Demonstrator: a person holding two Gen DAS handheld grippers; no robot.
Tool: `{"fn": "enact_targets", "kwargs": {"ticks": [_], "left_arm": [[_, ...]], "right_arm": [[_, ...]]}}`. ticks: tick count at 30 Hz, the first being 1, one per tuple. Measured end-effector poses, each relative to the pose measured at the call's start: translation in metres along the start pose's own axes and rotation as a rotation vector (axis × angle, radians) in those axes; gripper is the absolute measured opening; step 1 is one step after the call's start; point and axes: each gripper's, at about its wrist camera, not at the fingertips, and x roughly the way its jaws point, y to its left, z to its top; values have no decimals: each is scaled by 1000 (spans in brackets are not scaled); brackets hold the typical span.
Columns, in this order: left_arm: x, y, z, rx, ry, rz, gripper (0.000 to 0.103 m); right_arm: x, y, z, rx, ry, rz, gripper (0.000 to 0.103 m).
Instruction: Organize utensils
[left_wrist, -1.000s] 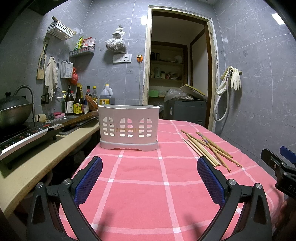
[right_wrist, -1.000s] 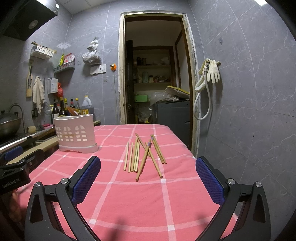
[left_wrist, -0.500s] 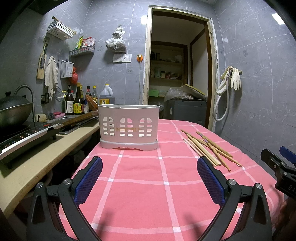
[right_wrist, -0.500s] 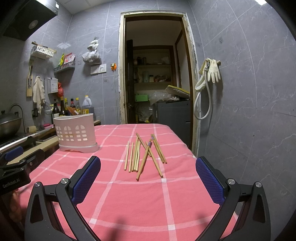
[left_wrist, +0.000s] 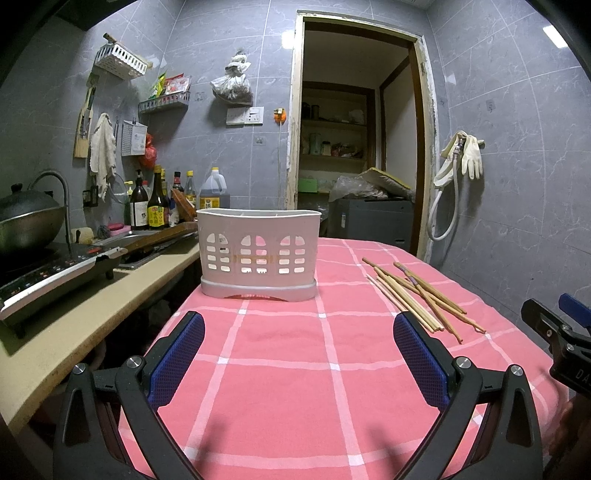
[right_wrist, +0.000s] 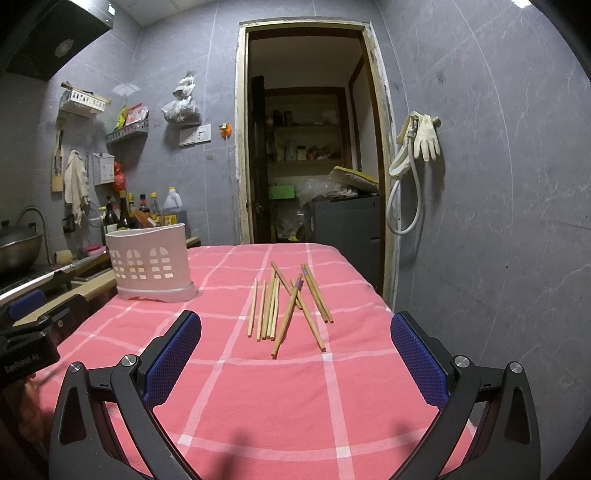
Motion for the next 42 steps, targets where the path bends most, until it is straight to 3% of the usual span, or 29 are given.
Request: {"fn": "enact_targets", "kwargs": {"ticks": [6,18,30,36,42], "left_arm": [[8,8,3,0,-21,13,100],[26,-5,63,15,-50,-11,100],[94,-24,107,9,14,-61,100],[148,-41,106,35,134,-92,100],[195,-54,89,43,246,-114,100]], "right_arm": [[1,10,10,-34,-13,0,103],[20,5,59,-73,-71,13,103],[78,-20,111,-113,-66,48,103],[140,-42,121,-87,47,52,103],[198,-56,109,-58,197,72,103]]}}
